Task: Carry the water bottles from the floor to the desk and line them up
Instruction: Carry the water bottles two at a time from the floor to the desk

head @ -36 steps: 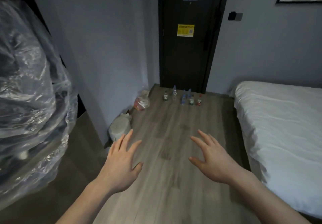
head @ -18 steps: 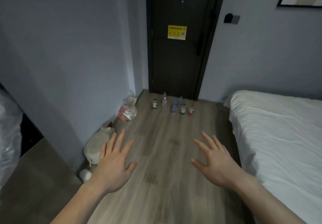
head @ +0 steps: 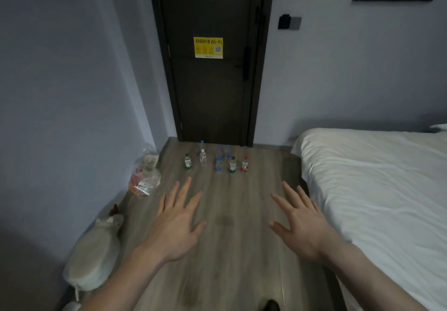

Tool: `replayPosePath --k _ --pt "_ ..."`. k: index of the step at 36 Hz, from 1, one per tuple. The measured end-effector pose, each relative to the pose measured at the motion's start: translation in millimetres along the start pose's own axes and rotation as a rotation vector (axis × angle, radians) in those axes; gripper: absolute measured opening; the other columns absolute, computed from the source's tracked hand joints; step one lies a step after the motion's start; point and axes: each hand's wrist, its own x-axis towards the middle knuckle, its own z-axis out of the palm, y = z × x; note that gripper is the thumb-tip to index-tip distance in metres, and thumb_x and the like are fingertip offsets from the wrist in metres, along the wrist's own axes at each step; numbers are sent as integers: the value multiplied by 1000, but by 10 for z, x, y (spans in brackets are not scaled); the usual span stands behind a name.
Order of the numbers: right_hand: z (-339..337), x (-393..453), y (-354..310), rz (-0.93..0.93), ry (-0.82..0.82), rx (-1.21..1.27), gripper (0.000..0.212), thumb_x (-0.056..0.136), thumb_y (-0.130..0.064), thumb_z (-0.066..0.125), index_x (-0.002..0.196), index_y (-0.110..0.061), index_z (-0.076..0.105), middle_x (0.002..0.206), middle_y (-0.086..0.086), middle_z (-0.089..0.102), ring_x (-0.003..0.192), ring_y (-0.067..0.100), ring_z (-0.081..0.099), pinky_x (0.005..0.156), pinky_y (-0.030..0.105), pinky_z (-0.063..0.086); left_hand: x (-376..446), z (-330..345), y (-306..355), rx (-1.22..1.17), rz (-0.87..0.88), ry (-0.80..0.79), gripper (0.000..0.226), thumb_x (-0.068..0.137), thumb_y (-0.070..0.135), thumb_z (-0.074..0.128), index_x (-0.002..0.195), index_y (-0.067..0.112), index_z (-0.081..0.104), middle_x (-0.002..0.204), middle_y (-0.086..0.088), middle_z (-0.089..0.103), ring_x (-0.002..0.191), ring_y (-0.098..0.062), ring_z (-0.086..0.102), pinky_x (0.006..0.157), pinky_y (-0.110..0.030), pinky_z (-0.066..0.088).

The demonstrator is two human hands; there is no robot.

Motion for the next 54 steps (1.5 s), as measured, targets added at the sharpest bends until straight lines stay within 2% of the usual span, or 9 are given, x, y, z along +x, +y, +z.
replayPosePath --k 8,13,18,24,30,36,47,50,54 --pt "-365 1311 720 -66 -27 -3 72 101 -63 38 163 -39 9 171 -5 -17 157 25 -17 127 48 2 1315 136 184 -10 -101 -24 73 96 60 34 159 31 13 164 1 -24 152 -25 -19 123 -45 -6" --pt "-657 2141 1079 -131 -63 -18 70 102 -62 38 162 -39 10 171 -5 -13 158 26 -14 127 48 4 1960 166 269 -3 -165 0 75 83 62 30 147 27 48 165 -10 19 147 -40 27 115 -58 26" --pt "-794 2877 1272 -207 -96 7 71 102 -60 40 162 -39 8 172 -5 -11 158 26 -13 127 47 4 2482 272 245 -13 -239 -46 85 78 69 13 156 38 22 167 0 -7 154 -29 -3 122 -47 2" --pt "-852 3791 1444 -246 -135 -25 72 102 -61 38 162 -40 4 171 -6 -16 157 25 -15 126 47 1 3226 413 87 -18 -296 -83 88 75 70 6 157 39 10 165 4 -22 149 -20 -23 120 -42 -10" --pt "-910 4781 1650 -213 -163 -46 73 103 -59 39 162 -41 0 171 -4 -15 157 27 -16 126 48 1 4279 564 -149 -60 -306 -102 86 77 66 11 158 34 15 166 -1 -18 152 -27 -18 120 -44 -9" --pt "-1005 5700 1865 -139 -192 -38 71 102 -59 40 162 -40 6 172 -4 -12 158 28 -12 126 49 3 5445 635 -333 -59 -242 -151 72 96 48 47 159 31 14 166 -5 -12 152 -30 -12 122 -47 -4" --pt "-1231 7111 2493 -19 -213 22 72 102 -62 40 162 -41 7 171 -6 -12 158 26 -10 127 49 6 7417 827 -309 -64 -127 -221 75 96 48 41 159 29 6 163 0 -25 152 -27 -18 116 -32 -13" --pt "-1281 7618 2715 -41 -227 12 72 102 -62 39 162 -41 6 171 -4 -13 158 27 -12 128 51 6 7887 971 -295 -64 -133 -251 81 86 55 28 160 26 12 164 -2 -19 153 -28 -15 119 -38 -13" --pt "-1301 8154 2956 -69 -247 1 72 102 -61 40 162 -39 8 172 -3 -10 158 28 -10 128 50 8 8334 1164 -249 -57 -192 -304 80 89 53 37 159 26 11 163 -1 -23 153 -29 -15 124 -50 0"
